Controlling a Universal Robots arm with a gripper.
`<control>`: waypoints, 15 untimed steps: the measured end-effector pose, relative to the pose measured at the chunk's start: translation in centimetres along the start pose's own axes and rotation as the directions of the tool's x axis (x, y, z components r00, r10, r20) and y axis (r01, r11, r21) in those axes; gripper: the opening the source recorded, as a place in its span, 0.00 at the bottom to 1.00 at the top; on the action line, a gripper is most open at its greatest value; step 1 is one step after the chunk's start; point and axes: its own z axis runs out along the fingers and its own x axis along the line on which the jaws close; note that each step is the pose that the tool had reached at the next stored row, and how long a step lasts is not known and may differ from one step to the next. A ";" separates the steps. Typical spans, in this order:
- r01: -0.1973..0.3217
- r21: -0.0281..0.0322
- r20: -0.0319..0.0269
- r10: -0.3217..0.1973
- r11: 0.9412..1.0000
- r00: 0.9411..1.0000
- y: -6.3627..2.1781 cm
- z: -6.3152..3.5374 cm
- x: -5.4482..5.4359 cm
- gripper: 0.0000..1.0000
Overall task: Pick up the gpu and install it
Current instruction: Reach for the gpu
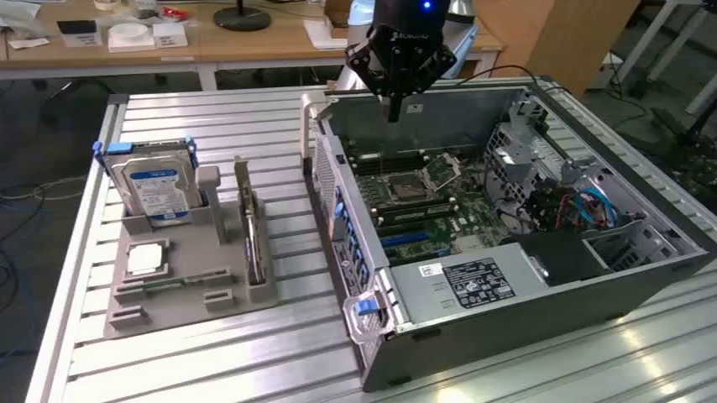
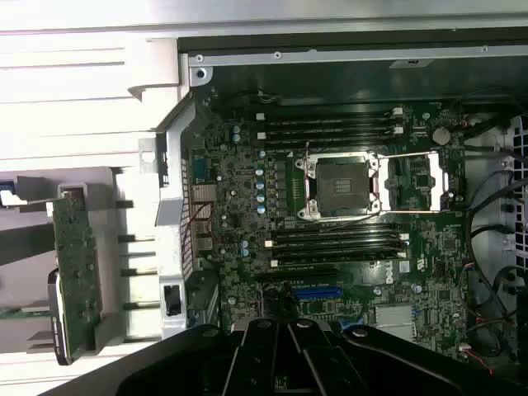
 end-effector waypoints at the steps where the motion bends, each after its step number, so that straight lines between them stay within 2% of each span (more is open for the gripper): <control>1: 0.000 0.000 0.000 0.000 1.000 1.000 0.00 0.00 0.0 0.11; 5: 0.000 0.000 0.000 0.000 1.000 1.000 -0.02 -0.01 0.2 0.11; 15: 0.000 0.000 0.000 0.000 1.000 1.000 -0.12 -0.04 1.7 0.11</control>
